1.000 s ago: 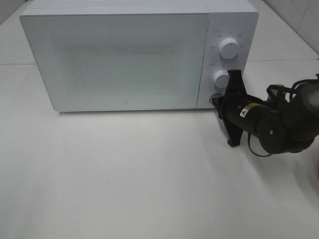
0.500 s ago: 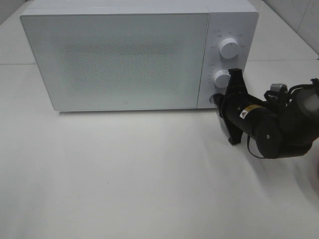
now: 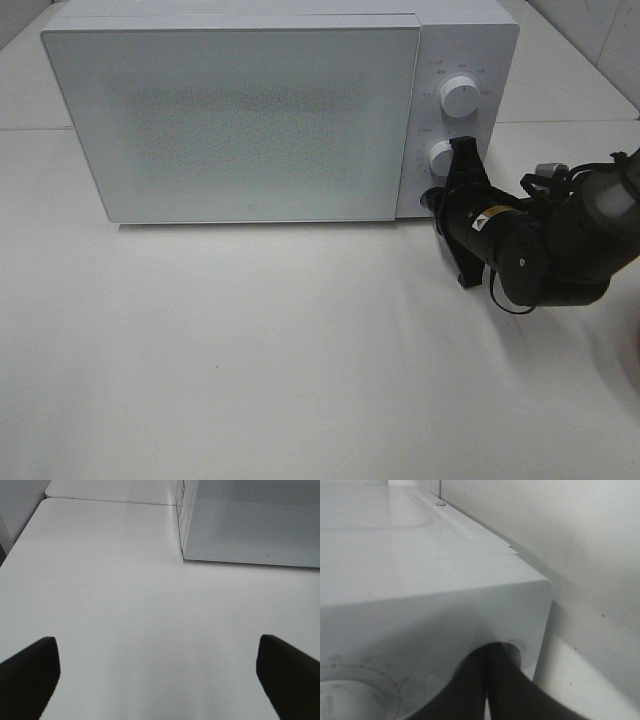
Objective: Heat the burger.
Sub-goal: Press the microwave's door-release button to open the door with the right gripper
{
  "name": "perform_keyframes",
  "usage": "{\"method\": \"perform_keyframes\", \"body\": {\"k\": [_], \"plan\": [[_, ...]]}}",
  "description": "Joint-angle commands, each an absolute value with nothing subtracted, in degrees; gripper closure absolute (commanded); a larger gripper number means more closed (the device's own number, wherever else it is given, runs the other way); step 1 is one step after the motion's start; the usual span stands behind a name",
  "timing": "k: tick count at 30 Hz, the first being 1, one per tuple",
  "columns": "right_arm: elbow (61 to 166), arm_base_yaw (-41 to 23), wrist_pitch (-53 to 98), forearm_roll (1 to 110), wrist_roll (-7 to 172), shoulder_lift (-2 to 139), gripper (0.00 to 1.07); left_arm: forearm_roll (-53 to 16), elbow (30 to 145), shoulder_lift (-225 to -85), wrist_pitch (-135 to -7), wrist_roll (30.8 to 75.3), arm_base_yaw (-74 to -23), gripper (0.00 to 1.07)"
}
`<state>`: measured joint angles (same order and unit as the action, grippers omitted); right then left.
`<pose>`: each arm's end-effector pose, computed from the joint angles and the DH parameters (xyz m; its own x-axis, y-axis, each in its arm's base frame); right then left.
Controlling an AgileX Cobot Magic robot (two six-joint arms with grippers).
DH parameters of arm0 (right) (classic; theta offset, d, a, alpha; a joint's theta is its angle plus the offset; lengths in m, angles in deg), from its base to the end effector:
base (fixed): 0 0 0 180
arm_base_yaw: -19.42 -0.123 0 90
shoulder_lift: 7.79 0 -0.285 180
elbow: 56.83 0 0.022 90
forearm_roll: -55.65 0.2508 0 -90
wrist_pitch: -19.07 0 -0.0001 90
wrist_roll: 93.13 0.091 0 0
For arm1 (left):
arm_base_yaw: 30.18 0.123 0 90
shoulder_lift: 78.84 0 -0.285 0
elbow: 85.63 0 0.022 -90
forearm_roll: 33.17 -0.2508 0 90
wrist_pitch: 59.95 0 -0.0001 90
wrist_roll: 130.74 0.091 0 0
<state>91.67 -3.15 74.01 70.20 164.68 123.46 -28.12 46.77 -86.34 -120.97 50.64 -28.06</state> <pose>0.3466 0.1238 0.0756 -0.2145 0.9684 -0.1271 0.2827 0.1861 0.9410 -0.0077 -0.0073 0.2818 -0.4390 -0.0349 -0.8978 0.0241 0.9984 -0.0506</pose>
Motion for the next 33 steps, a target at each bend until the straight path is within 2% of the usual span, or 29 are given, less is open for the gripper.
{"method": "perform_keyframes", "body": {"k": [1,19,33], "plan": [[98.1,-0.7,93.3,78.1,161.5,122.1,1.07,-27.6,46.7,-85.6,-121.2,50.6,-27.9,0.07],[98.4,-0.9,92.2,76.7,161.7,122.0,1.07,-27.6,46.7,-85.6,-121.2,50.6,-27.9,0.07],[97.8,-3.6,86.6,75.2,162.8,121.4,1.07,-27.6,46.7,-85.6,-121.2,50.6,-27.9,0.07]]}}
